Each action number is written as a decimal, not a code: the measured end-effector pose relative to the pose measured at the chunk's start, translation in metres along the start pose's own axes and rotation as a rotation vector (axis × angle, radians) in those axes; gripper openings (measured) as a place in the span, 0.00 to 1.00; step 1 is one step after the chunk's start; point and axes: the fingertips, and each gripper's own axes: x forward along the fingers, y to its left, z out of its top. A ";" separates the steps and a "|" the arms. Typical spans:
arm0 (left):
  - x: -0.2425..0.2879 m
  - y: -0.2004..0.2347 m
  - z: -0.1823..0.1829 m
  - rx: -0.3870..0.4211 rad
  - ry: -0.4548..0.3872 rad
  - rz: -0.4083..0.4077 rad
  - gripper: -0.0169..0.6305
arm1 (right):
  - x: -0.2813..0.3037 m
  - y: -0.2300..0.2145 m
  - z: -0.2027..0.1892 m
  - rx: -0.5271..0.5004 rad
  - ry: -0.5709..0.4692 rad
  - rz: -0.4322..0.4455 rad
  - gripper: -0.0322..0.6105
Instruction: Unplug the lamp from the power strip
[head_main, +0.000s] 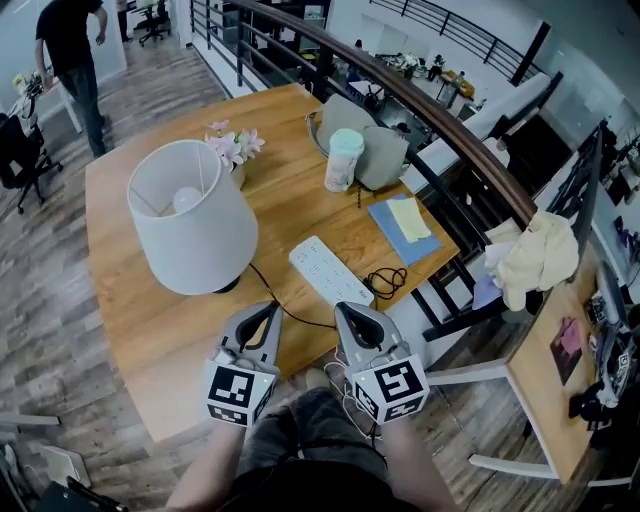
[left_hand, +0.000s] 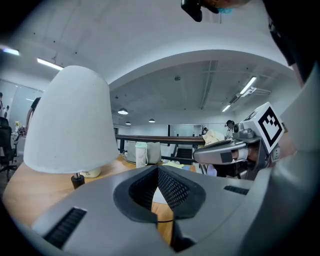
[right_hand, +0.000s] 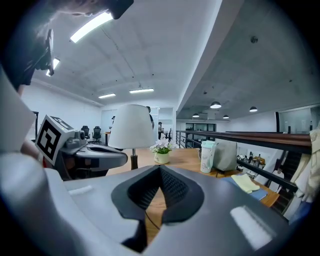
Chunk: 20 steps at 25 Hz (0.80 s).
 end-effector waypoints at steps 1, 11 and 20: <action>-0.001 0.000 0.003 -0.004 -0.008 -0.003 0.02 | -0.002 -0.001 0.003 0.001 -0.006 -0.005 0.06; -0.006 -0.003 0.031 -0.049 -0.083 -0.023 0.02 | -0.017 -0.003 0.027 -0.016 -0.056 -0.032 0.06; -0.011 -0.008 0.047 -0.046 -0.119 -0.022 0.02 | -0.028 -0.005 0.041 -0.020 -0.083 -0.039 0.06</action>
